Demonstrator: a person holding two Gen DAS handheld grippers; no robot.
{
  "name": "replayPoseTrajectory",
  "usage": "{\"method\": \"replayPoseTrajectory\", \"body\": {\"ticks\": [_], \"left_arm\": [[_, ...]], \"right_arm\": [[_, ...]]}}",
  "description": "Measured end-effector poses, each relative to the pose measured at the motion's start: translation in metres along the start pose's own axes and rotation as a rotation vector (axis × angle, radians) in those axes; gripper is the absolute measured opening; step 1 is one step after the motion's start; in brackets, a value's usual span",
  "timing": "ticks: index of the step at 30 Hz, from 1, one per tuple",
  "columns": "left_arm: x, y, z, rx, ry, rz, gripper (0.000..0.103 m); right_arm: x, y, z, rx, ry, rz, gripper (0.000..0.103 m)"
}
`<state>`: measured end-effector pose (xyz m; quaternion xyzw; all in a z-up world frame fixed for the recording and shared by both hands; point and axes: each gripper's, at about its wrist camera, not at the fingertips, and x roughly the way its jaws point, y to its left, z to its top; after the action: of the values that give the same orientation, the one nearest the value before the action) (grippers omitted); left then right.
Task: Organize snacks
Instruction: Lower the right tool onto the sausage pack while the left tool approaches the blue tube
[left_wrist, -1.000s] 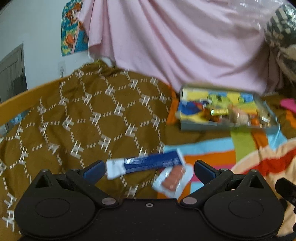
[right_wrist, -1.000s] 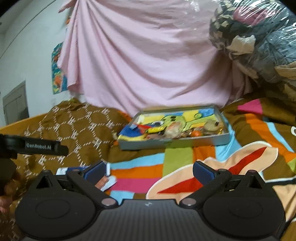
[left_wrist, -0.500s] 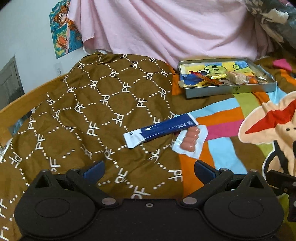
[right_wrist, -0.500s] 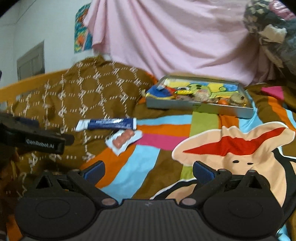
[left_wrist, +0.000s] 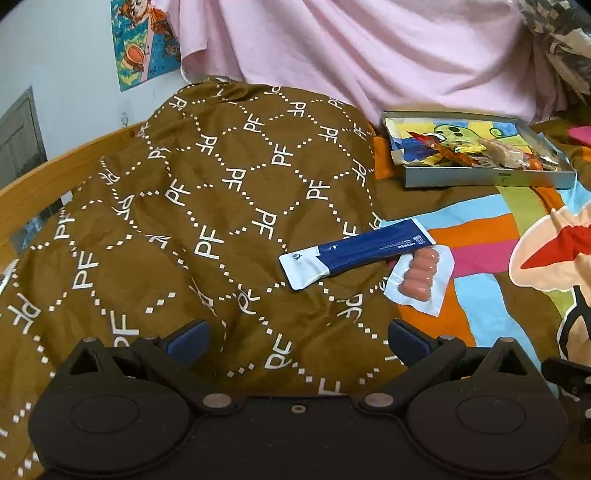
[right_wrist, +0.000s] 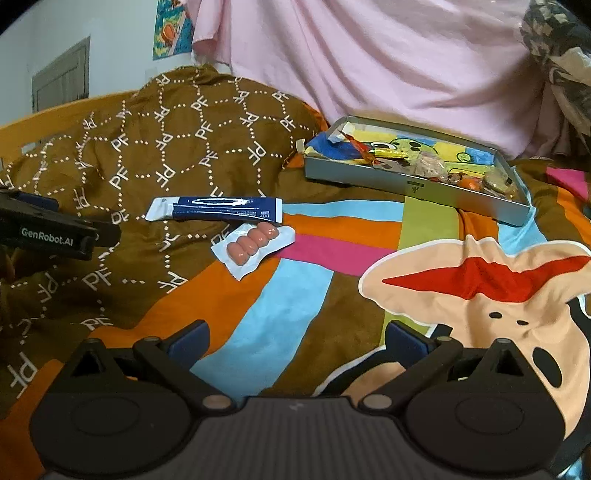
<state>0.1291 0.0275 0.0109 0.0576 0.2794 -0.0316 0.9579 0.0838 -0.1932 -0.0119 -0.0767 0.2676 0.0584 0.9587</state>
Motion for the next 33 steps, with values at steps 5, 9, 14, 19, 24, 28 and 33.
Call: {"method": "replayPoseTrajectory", "body": {"ticks": [5,9,14,19,24,28,33], "left_arm": [[0.009,0.006,0.009,0.018,-0.032,-0.017,0.102],[0.018,0.011,0.018,0.05,-0.068,0.0,0.102],[0.03,0.027,0.025,0.001,-0.061,-0.005,0.102],[0.036,0.044,0.026,-0.076,-0.052,-0.014,0.102],[0.038,0.053,0.029,-0.103,-0.064,-0.011,0.102],[0.04,0.057,0.029,-0.125,-0.064,-0.017,0.102],[0.042,0.057,0.027,-0.123,-0.063,-0.016,0.102]], "right_arm": [[0.019,0.005,0.01,0.01,0.036,0.0,0.103],[0.035,0.011,0.017,0.026,0.062,0.0,0.103],[0.059,0.02,0.028,0.053,0.09,-0.027,0.103],[0.092,0.034,0.049,0.098,0.09,-0.071,0.103],[0.13,0.05,0.068,0.127,0.103,-0.128,0.103],[0.153,0.056,0.076,0.142,0.122,-0.174,0.103],[0.18,0.056,0.079,0.167,0.159,-0.217,0.103]]}}
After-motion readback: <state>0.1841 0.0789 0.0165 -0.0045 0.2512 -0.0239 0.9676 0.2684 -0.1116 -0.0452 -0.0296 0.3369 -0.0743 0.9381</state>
